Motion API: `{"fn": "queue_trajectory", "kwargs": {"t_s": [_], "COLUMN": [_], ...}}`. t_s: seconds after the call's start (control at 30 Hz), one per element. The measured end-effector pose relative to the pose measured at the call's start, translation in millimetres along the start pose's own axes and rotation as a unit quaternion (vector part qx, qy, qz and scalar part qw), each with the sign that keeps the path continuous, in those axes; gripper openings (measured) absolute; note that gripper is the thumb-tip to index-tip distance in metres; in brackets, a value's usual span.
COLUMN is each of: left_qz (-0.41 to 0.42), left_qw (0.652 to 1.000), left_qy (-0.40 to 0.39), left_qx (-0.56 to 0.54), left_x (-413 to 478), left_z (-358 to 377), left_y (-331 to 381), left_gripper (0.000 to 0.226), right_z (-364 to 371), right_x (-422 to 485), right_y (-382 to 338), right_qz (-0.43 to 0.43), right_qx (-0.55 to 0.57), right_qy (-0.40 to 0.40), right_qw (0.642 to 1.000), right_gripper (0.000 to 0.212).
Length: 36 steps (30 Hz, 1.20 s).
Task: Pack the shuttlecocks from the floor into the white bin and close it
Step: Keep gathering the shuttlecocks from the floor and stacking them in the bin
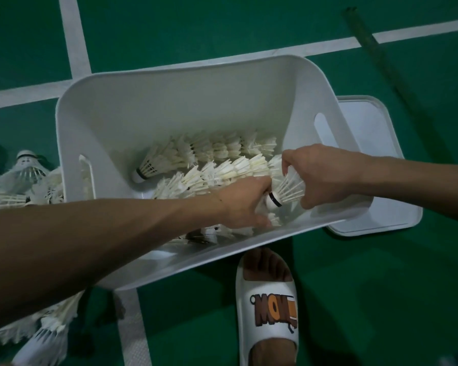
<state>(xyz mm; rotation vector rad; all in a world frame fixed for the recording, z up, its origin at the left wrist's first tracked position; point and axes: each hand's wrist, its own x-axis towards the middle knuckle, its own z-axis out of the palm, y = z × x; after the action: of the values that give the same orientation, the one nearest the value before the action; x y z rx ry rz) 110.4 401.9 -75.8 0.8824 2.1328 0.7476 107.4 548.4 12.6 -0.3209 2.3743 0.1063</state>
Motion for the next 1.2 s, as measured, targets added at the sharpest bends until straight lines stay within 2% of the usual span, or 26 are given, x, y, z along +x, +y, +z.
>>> {"fn": "queue_trajectory", "kwargs": {"t_s": [0.07,0.2,0.37,0.57,0.7,0.83,1.0,1.1,1.2], "left_qz": [-0.004,-0.025,-0.007,0.015,0.021,0.015,0.005,-0.032,-0.044], "left_qw": [1.000,0.999,0.997,0.995,0.994,0.997,0.995,0.984,0.966], "left_qy": [0.011,-0.027,-0.051,-0.076,-0.087,-0.072,-0.051,-0.102,-0.166], "left_qx": [-0.017,0.007,0.054,0.070,0.061,0.024,0.085,0.146,0.193], "left_x": [-2,-2,-2,-4,-6,-20,-45,-57,-65], "left_z": [-1,-9,-16,-21,-20,-32,-54,-55,-49], "left_y": [-2,-6,-7,-8,-9,-9,-15,-24,-32], "left_gripper": [0.050,0.057,0.044,0.041,0.040,0.065,0.047,0.054,0.069], "right_z": [-1,-2,1,16,20,28,21,15,14], "right_x": [0,0,1,3,12,14,14,15,19], "right_y": [1,4,6,-1,-9,-8,-6,-9,-11], "right_qz": [-0.003,-0.001,0.007,-0.024,-0.030,-0.019,-0.007,0.007,0.013], "right_qx": [0.010,0.038,0.036,-0.007,0.014,0.051,0.071,0.047,0.072], "right_qy": [0.004,0.009,0.021,0.016,-0.042,-0.048,-0.088,-0.104,-0.084], "right_qw": [1.000,0.999,0.999,1.000,0.999,0.997,0.994,0.993,0.994], "right_gripper": [0.058,0.058,0.060,0.052,0.064,0.073,0.083,0.085,0.079]}}
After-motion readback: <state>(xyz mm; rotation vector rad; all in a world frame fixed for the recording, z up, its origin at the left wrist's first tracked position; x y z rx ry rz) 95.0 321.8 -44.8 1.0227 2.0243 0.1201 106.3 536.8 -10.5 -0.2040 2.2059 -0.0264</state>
